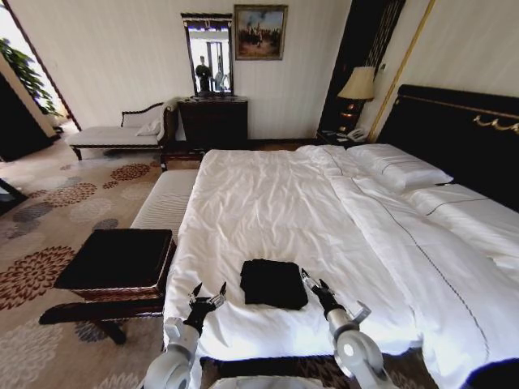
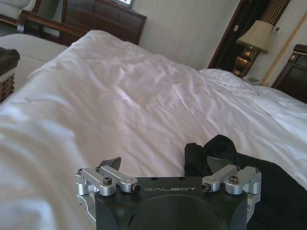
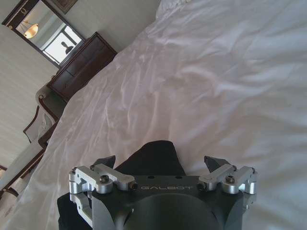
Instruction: Fold the clothes on the bed and place them into the basket.
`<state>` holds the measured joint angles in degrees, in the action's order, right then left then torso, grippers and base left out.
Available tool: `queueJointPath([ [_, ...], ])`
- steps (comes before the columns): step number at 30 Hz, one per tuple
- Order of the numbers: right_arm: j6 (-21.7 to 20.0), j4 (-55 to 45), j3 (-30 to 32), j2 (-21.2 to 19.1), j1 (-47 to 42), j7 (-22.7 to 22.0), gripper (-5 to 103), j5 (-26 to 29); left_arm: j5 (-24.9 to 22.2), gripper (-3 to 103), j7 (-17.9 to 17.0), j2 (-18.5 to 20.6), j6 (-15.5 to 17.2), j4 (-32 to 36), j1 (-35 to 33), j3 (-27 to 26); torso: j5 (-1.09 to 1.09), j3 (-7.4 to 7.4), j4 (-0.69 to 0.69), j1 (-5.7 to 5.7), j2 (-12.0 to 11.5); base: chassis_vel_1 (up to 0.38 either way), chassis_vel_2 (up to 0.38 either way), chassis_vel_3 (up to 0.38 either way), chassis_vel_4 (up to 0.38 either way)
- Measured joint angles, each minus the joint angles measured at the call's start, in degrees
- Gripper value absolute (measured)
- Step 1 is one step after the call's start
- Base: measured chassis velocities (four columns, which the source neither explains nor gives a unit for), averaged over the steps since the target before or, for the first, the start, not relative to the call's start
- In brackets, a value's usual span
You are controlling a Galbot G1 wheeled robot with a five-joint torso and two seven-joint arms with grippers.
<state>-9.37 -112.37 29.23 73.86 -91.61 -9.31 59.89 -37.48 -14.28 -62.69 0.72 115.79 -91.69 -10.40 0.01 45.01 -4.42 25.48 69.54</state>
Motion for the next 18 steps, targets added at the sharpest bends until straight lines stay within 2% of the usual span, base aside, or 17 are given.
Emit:
queueJointPath([
  [9, -1.5, 3.1, -1.1, 1.3, 0.6, -0.1, 100, 2.1, -9.1, 100, -0.6, -2.1, 2.8, -5.1, 5.6, 5.0, 0.0, 0.01, -0.01, 0.0, 0.0, 0.0, 0.0, 0.0, 0.0],
  [18, -1.4, 4.5, -2.0, 3.1, 1.2, -0.4, 100, 0.1, -11.1, 100, 0.1, -4.0, 3.5, -10.0, 10.5, 9.8, 0.0, 0.01, 0.0, 0.0, 0.0, 0.0, 0.0, 0.0, 0.0],
])
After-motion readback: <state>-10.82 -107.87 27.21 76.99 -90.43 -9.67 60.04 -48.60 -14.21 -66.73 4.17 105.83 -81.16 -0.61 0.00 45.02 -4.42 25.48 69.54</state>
